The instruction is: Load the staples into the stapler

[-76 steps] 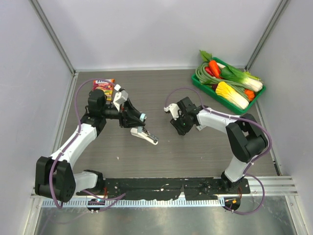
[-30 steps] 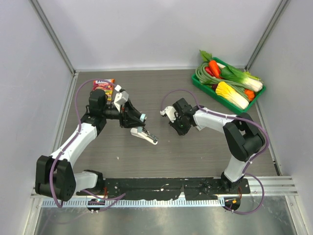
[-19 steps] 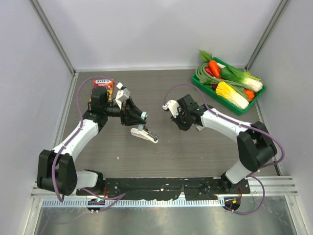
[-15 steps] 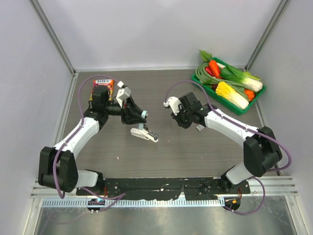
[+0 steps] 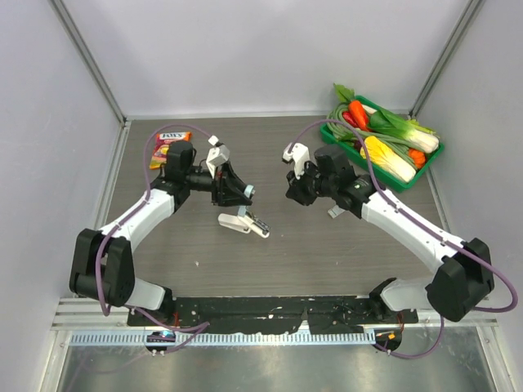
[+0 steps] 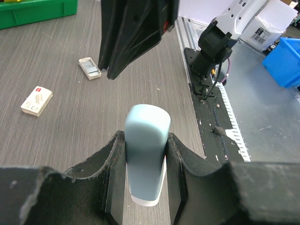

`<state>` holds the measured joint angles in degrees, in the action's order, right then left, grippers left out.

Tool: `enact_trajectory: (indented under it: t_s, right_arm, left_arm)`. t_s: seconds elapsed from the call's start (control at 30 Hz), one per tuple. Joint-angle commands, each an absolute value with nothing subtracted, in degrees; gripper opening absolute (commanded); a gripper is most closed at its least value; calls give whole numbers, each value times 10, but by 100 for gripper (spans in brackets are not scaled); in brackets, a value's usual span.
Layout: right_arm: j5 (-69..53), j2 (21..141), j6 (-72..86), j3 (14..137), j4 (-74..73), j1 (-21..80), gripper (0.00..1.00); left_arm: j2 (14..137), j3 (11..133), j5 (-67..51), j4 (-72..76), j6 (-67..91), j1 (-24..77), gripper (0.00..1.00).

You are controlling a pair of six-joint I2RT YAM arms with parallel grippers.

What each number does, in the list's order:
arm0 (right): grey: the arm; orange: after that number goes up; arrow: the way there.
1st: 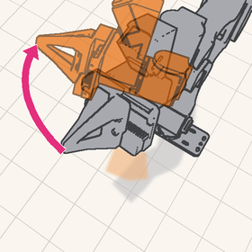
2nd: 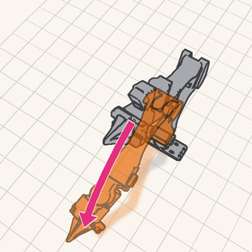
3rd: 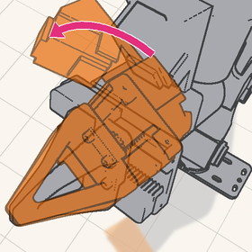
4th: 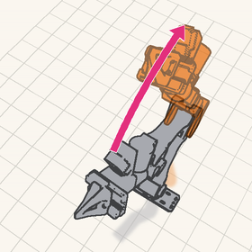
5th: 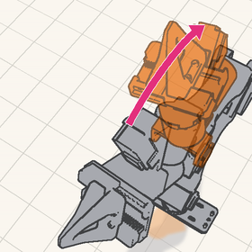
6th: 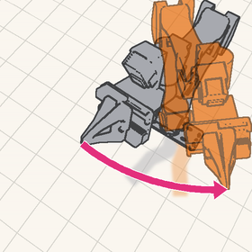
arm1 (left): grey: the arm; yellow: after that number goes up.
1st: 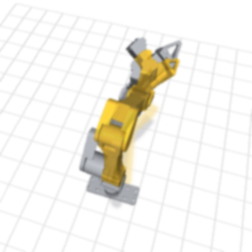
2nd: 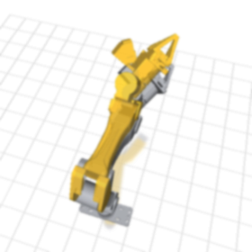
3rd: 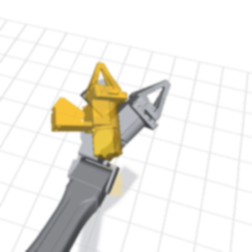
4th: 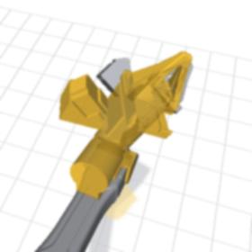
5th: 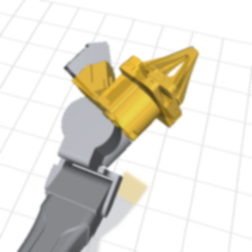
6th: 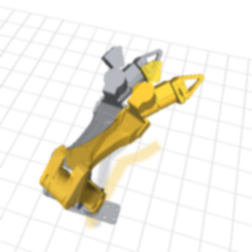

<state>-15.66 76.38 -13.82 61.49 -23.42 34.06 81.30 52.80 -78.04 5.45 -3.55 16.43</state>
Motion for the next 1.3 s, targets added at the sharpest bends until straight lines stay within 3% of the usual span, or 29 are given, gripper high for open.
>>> enact_trajectory:
  t_s: [0.0,0.23,0.6,1.27]
  right_arm:
    - [-249,735,-41,630,-147,341,15]
    - [-346,732,90,591,-45,340,15]
    - [-383,706,163,556,-11,341,16]
    - [-377,676,92,512,-34,341,16]
  left_arm:
    - [818,552,-772,65,-46,175,0]
    - [817,548,-766,107,-3,182,0]
    - [830,488,-784,459,264,181,0]
    - [830,483,-776,494,301,182,0]
